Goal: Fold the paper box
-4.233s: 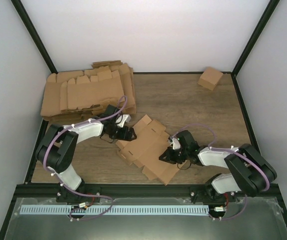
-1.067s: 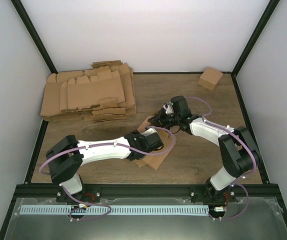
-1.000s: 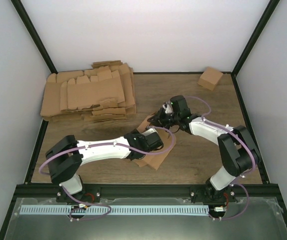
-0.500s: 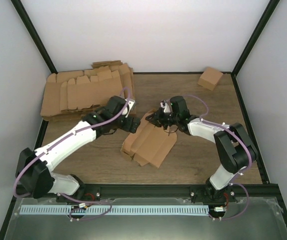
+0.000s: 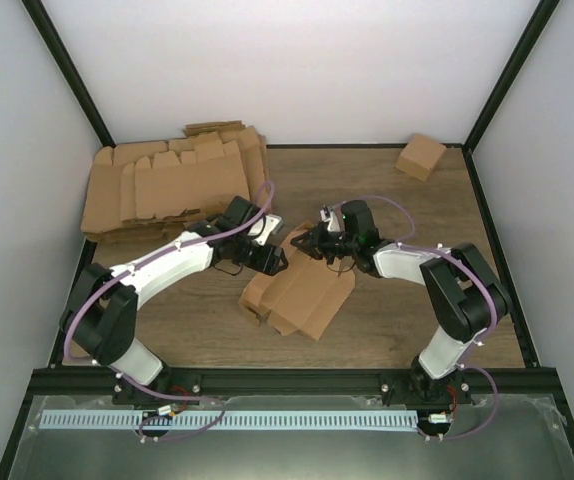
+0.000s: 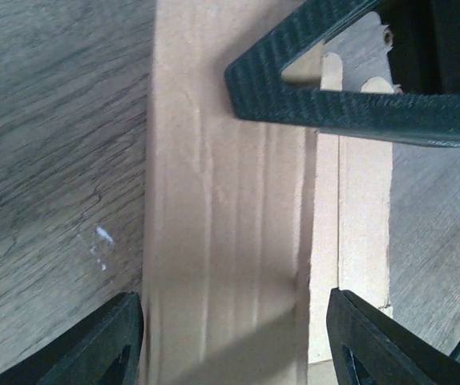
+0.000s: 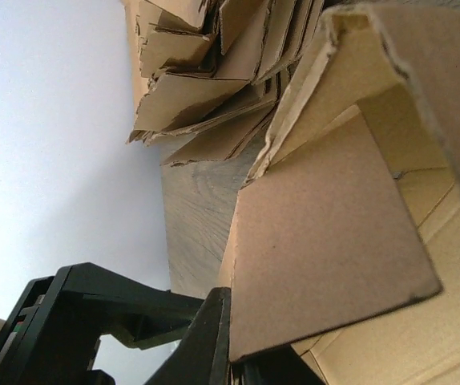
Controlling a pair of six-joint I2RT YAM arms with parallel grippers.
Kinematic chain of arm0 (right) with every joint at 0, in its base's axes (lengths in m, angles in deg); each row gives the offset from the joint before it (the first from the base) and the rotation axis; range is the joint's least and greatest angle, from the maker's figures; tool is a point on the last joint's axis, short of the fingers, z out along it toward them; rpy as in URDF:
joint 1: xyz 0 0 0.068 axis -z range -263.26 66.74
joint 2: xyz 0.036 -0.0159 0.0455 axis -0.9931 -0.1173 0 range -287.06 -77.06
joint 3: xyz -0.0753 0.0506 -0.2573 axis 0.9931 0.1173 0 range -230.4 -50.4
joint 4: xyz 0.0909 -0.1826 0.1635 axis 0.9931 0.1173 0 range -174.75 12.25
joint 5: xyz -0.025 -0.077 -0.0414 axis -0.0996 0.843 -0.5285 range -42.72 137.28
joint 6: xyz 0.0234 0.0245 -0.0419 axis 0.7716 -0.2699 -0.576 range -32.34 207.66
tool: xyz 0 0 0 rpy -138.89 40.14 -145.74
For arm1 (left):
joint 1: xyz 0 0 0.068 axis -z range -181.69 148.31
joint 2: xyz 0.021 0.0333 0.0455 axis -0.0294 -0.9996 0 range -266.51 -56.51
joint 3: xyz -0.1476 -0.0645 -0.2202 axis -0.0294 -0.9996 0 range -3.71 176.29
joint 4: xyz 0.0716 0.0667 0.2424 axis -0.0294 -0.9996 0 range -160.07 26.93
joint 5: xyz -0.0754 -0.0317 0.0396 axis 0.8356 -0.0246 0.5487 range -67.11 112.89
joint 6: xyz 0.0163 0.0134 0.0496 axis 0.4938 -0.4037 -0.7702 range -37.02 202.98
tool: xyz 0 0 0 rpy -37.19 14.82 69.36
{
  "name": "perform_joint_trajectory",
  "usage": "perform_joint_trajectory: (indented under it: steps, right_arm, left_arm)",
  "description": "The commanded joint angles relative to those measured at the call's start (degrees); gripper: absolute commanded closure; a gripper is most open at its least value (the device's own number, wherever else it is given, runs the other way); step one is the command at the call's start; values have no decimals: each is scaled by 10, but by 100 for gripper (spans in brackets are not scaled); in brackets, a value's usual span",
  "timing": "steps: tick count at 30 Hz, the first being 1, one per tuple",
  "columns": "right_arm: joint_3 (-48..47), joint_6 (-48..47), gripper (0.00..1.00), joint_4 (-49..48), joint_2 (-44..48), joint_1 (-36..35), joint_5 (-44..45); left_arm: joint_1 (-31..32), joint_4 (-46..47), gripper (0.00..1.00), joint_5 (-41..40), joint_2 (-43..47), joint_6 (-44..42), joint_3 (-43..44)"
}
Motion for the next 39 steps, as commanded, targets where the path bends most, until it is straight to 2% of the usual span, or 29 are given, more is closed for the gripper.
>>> perform_joint_trajectory:
  steps: [1, 13, 24, 32, 35, 39]
  right_arm:
    - [1, -20, 99, -17, -14, -6, 1]
    - [18, -27, 96, -22, -13, -7, 8]
    - [31, -39, 90, -19, -9, -7, 14]
    - [28, -95, 77, 39, 32, -6, 56]
    - [29, -112, 69, 66, 52, -3, 74]
    - [33, -129, 67, 92, 75, 8, 87]
  left_arm:
    - [-2, -3, 35, 39, -24, -23, 28]
    - [4, -27, 40, 18, -33, -33, 36]
    - [52, -57, 42, -90, -43, -38, 56]
    - [72, -69, 43, -132, -51, -40, 61]
    - [76, -72, 43, -140, -55, -41, 65]
    - [82, -75, 43, -150, -60, -43, 69]
